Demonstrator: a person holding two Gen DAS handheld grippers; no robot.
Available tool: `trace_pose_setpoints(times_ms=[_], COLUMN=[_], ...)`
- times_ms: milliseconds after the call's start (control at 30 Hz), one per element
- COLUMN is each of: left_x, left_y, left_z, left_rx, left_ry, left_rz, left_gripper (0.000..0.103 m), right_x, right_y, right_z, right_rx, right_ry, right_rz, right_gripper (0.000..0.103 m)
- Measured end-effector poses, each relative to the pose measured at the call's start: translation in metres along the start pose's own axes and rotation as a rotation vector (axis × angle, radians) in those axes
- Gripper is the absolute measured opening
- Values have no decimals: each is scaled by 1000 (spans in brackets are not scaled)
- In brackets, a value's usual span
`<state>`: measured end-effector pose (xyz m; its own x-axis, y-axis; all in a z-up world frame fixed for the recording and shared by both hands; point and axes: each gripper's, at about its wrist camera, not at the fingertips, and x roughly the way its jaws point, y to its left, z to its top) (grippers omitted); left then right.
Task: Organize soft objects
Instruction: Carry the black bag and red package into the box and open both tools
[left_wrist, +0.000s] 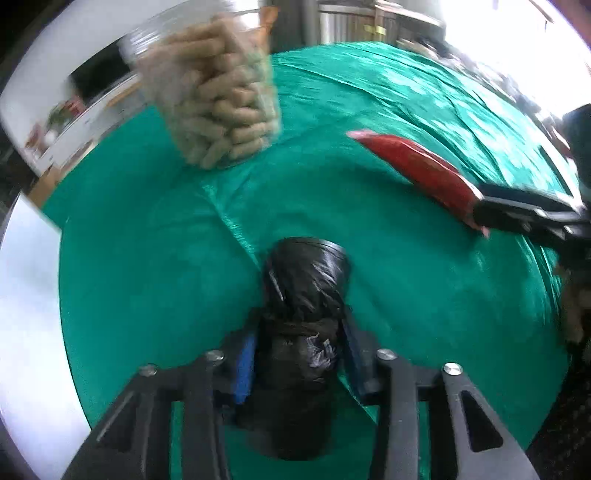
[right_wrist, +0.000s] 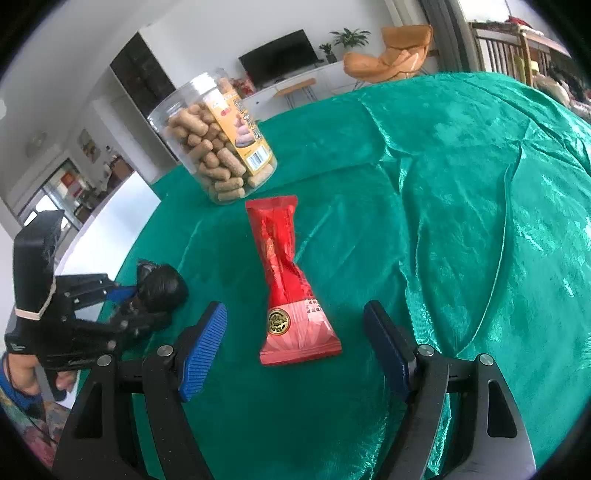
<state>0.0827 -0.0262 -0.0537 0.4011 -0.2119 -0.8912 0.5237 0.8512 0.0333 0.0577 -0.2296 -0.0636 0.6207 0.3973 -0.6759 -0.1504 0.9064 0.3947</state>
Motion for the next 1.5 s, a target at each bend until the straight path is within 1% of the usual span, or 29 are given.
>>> trace_pose_setpoints(times_ms=[67,133,200,233,300,333,367,400,433,467,533,600,700,833,933,1000,1033,1133,1233,1267,1333,1367,1400,1433,1467,1500], left_x=[-1,-6,-13,-15,-27,-31,-37,-46,-51,-60,-77,-101,-134,-177,-212,-235,-244,-260,-262,-259,-251,-246,-241,-238,-238,-238], left_y=[10,14,17,17,22,22,24,26,27,29,34,40,53,82,114,137,148,176,203,210,217,222,224,226,228,227], left_z=[-4,-9,-13,-14,-20,-21,-23,-27,-29,-35,-46,-58,-72,-83,-93,-103,-109,-129,-157,-165,-180,-187,-192,-199,-202,-206], left_rx=[-68,-118,-148,-163,-205,-221,-238,-254,-266,-285,-321,-362,-394,-448,-497,-512,-516,-552,-621,-641,-673,-693,-707,-728,-740,-749], left_ry=[-21,-42,-62,-72,-99,-108,-122,-141,-156,-174,-202,-240,-302,-381,-428,-448,-451,-434,-402,-388,-357,-331,-309,-278,-263,-251], left_rz=[-19,-19,-19,-22,-42,-51,-60,-67,-71,-80,-102,-133,-156,-152,-119,-44,6,92,156,179,227,264,290,336,372,415], left_gripper=[38,38,38,38,38,38,38,38,38,38,38,38,38,38,38,38,38,39,39,39,42,48,59,65,75,82], right_x=[3,8,17,22,31,38,44,49,52,51,45,31,9,-11,-16,-18,-18,-15,-6,0,12,22,29,37,45,49], right_y=[2,7,16,24,46,57,64,66,66,65,65,66,77,118,160,192,211,267,330,350,382,399,407,417,426,431], right_z=[6,18,29,34,37,37,35,33,32,32,30,32,39,54,65,72,77,89,93,93,90,87,85,81,76,72], right_rx=[-10,-11,-19,-51,-170,-238,-282,-293,-288,-275,-247,-203,-137,-145,-183,-208,-220,-257,-299,-317,-345,-358,-361,-362,-359,-356], right_ry=[55,155,256,294,336,352,371,390,402,395,382,351,305,254,235,225,218,201,206,212,221,231,242,260,272,279], right_rz=[-12,-48,-103,-136,-210,-256,-296,-321,-346,-346,-322,-280,-176,-55,13,71,106,206,299,323,353,370,384,409,425,441], right_gripper=[79,79,79,79,78,74,66,25,26,26,25,25,25,25,25,25,25,25,26,26,26,26,27,33,38,60])
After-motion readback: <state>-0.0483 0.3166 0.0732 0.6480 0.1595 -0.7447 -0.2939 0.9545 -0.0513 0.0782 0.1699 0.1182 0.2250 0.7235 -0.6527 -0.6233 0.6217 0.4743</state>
